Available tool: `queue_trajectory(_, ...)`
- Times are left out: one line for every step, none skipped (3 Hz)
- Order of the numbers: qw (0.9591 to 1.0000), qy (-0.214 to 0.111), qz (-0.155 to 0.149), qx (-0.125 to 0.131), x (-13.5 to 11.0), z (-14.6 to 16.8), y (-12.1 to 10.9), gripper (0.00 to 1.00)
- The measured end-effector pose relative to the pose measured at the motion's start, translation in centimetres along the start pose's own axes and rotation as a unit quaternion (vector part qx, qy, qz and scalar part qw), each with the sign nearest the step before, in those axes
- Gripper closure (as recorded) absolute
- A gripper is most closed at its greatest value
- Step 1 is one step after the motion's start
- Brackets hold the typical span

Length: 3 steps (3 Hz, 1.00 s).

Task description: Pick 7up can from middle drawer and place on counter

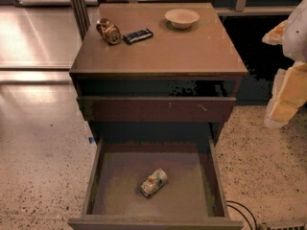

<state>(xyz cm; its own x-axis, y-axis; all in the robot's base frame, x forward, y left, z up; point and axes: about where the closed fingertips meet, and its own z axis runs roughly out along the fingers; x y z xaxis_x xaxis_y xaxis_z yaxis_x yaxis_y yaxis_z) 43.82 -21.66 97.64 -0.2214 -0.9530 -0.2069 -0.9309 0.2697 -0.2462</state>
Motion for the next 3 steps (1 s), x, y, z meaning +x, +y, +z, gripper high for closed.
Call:
queue_trajectory(1.0,0.0,0.0,0.0,0.0,0.0,0.0,0.0)
queue_trajectory(1.0,-0.004,-0.003,-0.004,0.0,0.9,0.2,0.0)
queue_trajectory(0.999,-0.022,-0.03,-0.026,-1.0,4.9,1.9,0.0)
